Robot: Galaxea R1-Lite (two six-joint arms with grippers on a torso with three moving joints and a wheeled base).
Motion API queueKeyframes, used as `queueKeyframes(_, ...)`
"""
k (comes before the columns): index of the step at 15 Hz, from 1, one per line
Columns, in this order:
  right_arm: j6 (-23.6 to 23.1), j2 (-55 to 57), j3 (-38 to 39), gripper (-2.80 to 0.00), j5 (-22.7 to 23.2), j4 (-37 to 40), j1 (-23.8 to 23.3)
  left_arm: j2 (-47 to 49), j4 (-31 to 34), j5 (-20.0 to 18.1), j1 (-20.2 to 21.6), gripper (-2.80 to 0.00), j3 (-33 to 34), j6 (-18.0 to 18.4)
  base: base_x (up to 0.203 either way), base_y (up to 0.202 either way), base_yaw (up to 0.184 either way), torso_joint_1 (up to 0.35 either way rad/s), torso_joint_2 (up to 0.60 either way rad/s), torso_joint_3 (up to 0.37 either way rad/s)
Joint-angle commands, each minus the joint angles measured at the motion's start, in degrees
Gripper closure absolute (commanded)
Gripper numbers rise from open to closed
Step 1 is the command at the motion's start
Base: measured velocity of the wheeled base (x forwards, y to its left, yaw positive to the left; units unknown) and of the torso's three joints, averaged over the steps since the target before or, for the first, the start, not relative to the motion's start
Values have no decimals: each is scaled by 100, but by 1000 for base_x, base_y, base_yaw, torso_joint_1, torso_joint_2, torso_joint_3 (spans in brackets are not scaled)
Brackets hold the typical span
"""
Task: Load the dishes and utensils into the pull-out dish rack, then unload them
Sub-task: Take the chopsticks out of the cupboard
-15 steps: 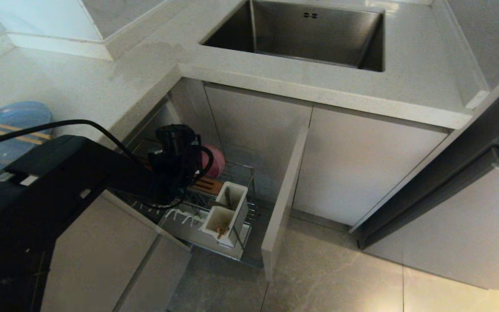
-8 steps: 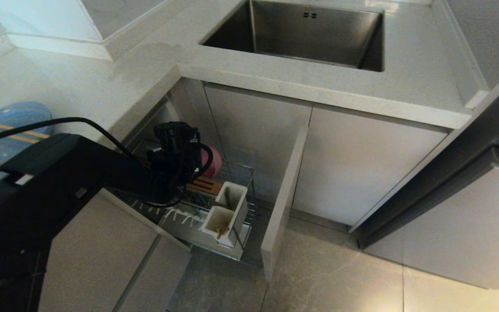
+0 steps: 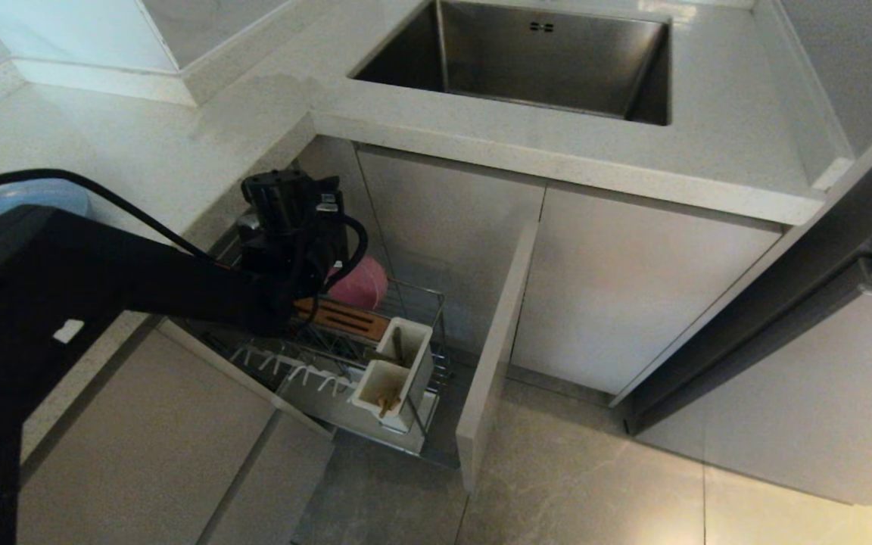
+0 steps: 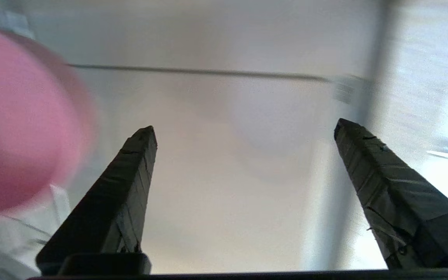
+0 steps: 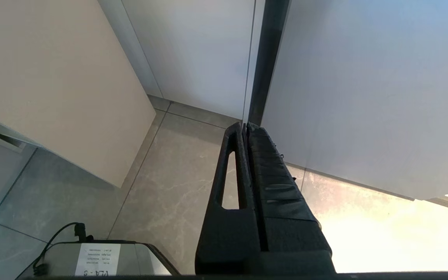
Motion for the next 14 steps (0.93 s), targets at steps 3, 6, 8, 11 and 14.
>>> queueKeyframes(3, 0, 5, 1, 0, 0, 7, 0, -618, -21, -4, -250, -280, 86, 53, 0, 0, 0, 0, 0, 0)
queueKeyframes(6, 0, 5, 1, 0, 0, 8, 0, -942, 8, -7, -522, -280, 227, 96, 0, 0, 0, 0, 0, 0)
queueKeyframes(8, 0, 5, 1, 0, 0, -1, 0, -1193, 264, 4, -628, -280, 236, 98, 0, 0, 0, 0, 0, 0)
queueKeyframes(11, 0, 5, 1, 0, 0, 6, 0, -1675, 619, 55, -805, -280, 392, 102, 0, 0, 0, 0, 0, 0)
queueKeyframes(14, 0, 5, 1, 0, 0, -1, 0, -2181, 1049, 99, -998, -280, 481, 112, 0, 0, 0, 0, 0, 0)
